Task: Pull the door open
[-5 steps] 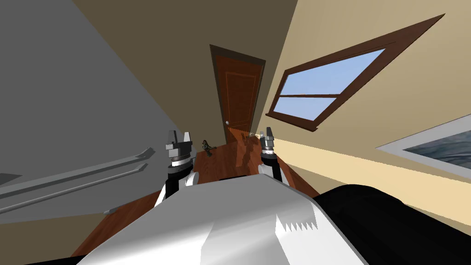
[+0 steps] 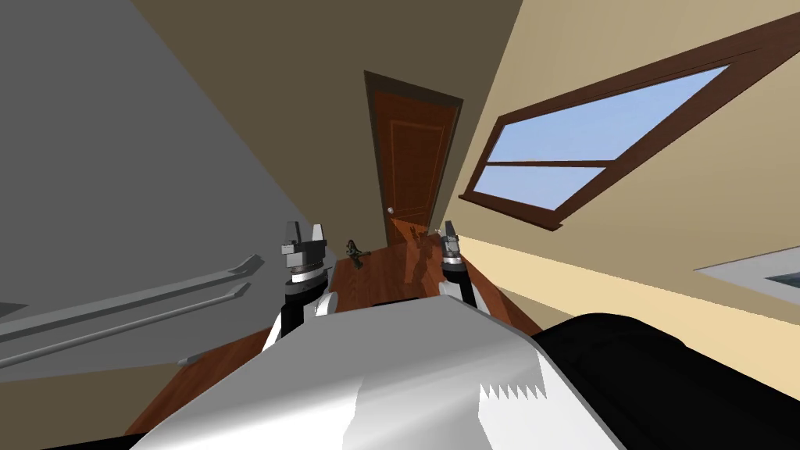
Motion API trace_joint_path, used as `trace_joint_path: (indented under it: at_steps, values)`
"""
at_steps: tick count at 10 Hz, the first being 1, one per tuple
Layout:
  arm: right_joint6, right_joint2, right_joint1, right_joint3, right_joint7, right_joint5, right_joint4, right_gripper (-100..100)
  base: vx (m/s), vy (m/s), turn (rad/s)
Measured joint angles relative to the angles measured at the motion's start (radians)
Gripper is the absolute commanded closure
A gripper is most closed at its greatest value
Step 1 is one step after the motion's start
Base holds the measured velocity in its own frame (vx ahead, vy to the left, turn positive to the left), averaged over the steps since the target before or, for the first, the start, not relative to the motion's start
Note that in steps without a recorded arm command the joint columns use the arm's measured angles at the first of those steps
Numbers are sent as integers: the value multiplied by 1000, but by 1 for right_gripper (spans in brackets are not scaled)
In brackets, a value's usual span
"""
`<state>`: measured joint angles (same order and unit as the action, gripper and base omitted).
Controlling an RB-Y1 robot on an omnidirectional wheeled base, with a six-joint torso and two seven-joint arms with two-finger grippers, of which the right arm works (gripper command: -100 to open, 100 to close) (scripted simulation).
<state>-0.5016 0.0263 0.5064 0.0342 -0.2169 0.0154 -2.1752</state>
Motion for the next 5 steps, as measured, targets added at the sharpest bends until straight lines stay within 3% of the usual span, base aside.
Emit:
trace_joint_path:
  at_steps: [5]
  values:
    - [-36,31,4,-3,-100,29,85,-100,125,55,53]
